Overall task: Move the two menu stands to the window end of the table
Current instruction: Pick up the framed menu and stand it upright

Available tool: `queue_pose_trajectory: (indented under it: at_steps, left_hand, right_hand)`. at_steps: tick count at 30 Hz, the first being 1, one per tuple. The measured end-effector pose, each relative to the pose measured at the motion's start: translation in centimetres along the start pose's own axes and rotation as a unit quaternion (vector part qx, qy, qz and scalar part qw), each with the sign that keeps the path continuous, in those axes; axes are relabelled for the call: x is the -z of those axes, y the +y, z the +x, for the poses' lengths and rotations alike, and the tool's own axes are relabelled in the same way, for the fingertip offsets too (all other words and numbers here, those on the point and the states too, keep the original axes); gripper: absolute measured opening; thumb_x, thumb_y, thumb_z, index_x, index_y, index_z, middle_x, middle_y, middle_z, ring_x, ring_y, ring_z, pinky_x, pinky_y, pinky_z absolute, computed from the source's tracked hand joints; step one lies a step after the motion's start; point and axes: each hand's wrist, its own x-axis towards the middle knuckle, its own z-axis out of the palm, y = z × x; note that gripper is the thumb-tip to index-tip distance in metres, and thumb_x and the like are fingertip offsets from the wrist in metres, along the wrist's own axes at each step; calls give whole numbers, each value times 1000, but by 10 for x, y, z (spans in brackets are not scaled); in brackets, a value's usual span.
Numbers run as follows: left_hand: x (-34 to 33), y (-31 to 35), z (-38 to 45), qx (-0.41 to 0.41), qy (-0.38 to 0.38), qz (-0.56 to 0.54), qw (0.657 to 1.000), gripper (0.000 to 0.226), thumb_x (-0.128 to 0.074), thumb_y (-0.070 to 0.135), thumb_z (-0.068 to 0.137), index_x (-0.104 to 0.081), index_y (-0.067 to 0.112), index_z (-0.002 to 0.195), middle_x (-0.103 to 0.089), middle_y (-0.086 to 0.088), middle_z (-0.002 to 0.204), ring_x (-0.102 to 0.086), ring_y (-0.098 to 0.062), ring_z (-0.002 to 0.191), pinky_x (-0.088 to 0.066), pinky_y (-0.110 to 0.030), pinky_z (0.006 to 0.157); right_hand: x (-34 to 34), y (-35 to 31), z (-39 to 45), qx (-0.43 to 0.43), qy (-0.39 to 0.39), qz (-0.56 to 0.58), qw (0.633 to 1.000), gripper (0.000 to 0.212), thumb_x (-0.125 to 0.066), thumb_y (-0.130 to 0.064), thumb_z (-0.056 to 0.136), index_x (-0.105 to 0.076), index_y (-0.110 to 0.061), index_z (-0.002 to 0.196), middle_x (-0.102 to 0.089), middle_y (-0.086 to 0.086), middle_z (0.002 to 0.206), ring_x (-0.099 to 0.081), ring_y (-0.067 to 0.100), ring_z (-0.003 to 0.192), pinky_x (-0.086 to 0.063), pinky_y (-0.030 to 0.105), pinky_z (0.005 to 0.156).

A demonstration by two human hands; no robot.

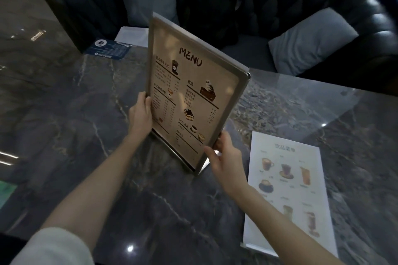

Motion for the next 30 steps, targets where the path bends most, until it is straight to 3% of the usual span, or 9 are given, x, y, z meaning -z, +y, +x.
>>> queue_pose_trajectory:
  at_steps: [3,6,12,14,22,24,27,30]
  left_hand:
    - [-3,-2,-7,16,-5,1,1000,26,-29,19,100,-48,1,101,-50,-14,75,-48,-23,64,-31,-30,48]
    - [-4,-9,-11,29,-16,-9,999,26,-29,21,100,-46,2,102,-50,-14,75,-45,-22,61,-31,-32,48]
    - [-5,-11,-10,17,-13,-12,1000,25,-30,20,100,-47,3,103,-47,-6,67,-41,-16,51,-34,-29,48]
    - [-5,-12,-10,8,-14,-9,1000,24,-30,19,100,-48,4,102,-45,-3,63,-40,-15,49,-31,-21,43]
    - [-5,-11,-12,2,-15,-4,1000,25,-30,20,100,-48,3,98,-46,-6,63,-40,-15,48,-29,-19,41]
    - [-5,-9,-13,5,-19,0,1000,25,-30,20,100,-47,3,100,-49,-10,67,-44,-20,53,-30,-24,44]
    - [-2,-6,-12,17,-46,16,999,25,-28,23,100,-44,4,103,-53,-12,75,-50,-24,60,-36,-31,48]
    - [5,-3,-9,15,-86,74,993,25,-26,24,100,-40,4,104,-60,-24,91,-58,-37,80,-49,-45,66]
  right_hand:
    - [-4,7,-3,2,-10,-23,1000,25,-52,-5,89,-43,-9,112,-60,9,125,-57,22,115,-44,2,78]
    - [-8,11,-5,-15,-18,-34,999,27,-52,-5,89,-42,-9,115,-58,8,128,-56,23,117,-46,17,86]
    - [-12,19,-7,-7,-11,-57,998,24,-53,-5,89,-44,-4,110,-61,11,123,-60,25,110,-41,-6,70]
    - [-13,22,-9,-17,-8,-57,998,25,-53,-5,89,-43,-3,111,-60,11,124,-59,24,112,-40,-7,69]
    - [-11,24,-11,-21,-16,-60,998,28,-52,-8,89,-42,-7,115,-58,8,127,-56,21,116,-43,1,74]
    - [-10,23,-12,-26,-22,-57,998,27,-52,-9,90,-42,-8,114,-58,8,128,-56,21,116,-44,7,78]
    - [-8,21,-12,-35,-27,-67,997,27,-52,-10,90,-41,-10,115,-58,7,128,-58,22,114,-42,-1,66]
    - [-3,16,-10,-41,-52,-78,995,28,-50,-12,91,-39,-10,117,-57,7,130,-58,23,115,-47,3,73]
